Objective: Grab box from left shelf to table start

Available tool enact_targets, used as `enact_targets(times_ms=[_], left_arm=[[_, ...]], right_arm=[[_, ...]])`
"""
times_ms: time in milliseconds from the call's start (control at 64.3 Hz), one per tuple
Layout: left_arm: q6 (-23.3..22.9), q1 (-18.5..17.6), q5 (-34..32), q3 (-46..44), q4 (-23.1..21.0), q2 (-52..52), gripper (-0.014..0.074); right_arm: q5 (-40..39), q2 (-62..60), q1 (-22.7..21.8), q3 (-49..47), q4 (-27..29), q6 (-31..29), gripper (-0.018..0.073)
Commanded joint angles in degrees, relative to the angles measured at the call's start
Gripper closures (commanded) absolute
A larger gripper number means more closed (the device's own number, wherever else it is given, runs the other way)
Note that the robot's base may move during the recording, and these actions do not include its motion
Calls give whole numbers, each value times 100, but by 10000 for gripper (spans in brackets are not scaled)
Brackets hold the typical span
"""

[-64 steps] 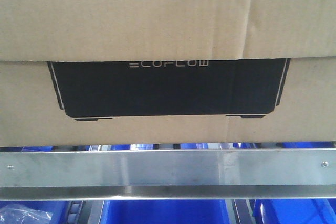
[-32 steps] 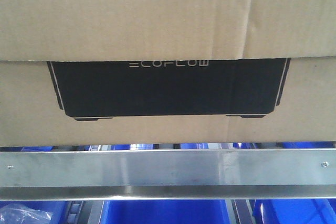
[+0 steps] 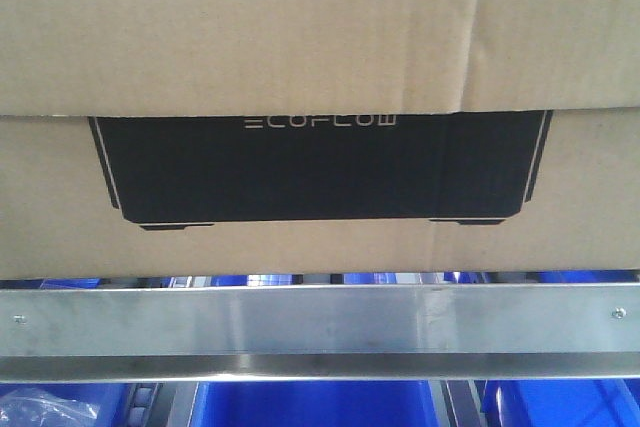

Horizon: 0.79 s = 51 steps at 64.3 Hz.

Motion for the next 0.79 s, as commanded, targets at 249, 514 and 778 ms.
enact_targets(times_ms=[249,514,778], left_arm=[[68,-19,-227,-169,170,-155,699],[68,-19,-227,-169,170,-155,699],[68,-19,-227,-169,158,-155,699]], right_arm=[[-192,-148,-23,-222,21,-107,125],[-191,-148,-23,-222,36,-107,211],[-226,-148,-23,-222,83,-107,501]])
